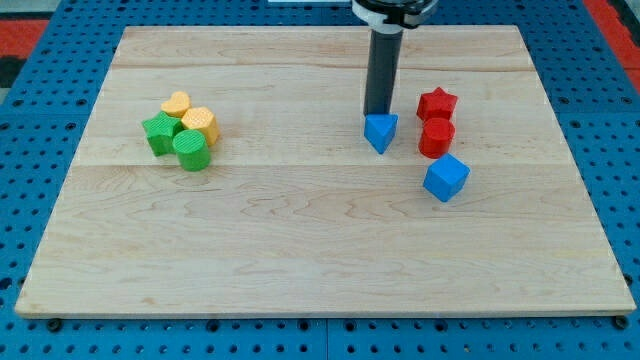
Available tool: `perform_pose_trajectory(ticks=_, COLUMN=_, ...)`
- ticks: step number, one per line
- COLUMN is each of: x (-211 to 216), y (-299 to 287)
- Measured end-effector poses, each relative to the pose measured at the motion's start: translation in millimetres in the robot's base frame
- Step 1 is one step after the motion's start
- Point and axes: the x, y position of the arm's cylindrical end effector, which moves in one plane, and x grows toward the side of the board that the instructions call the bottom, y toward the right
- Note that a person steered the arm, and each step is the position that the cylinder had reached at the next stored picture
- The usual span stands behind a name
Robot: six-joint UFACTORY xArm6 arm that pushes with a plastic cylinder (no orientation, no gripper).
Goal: Place the blue cube at the left side of the blue triangle
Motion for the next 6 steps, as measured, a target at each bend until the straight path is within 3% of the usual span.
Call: perform_pose_trajectory(ticks=6, x=-6.2, y=-99.1)
